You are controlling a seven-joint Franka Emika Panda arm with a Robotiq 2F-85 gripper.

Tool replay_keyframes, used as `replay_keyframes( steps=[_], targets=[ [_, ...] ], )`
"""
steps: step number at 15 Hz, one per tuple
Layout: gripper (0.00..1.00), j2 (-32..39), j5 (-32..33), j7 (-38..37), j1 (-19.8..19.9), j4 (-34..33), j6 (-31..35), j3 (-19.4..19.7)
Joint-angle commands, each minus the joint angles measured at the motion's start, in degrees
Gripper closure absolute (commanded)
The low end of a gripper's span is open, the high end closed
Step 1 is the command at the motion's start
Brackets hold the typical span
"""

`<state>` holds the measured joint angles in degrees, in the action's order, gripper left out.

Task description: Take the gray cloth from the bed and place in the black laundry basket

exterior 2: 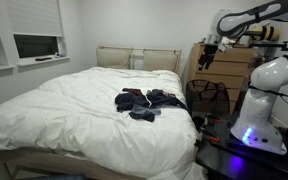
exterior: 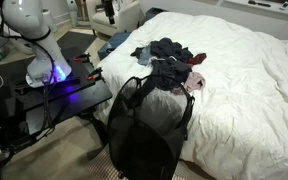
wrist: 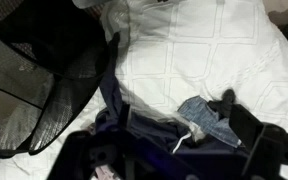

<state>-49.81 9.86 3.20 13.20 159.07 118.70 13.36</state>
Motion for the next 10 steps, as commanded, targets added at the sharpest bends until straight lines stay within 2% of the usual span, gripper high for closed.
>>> replay_keyframes(
  steps=[1,5,10],
  targets=[
    [0.00,0.1,-0.6,0.4,0.6,-0.1,-0.1,-0.6],
    [0.00,0.9,-0.5,0.0,0.6,-0.4,0.8,-0.6],
    [0.00,5.8,0.0,-0.3,1.1,-1.5,10.4,0.0]
  ],
)
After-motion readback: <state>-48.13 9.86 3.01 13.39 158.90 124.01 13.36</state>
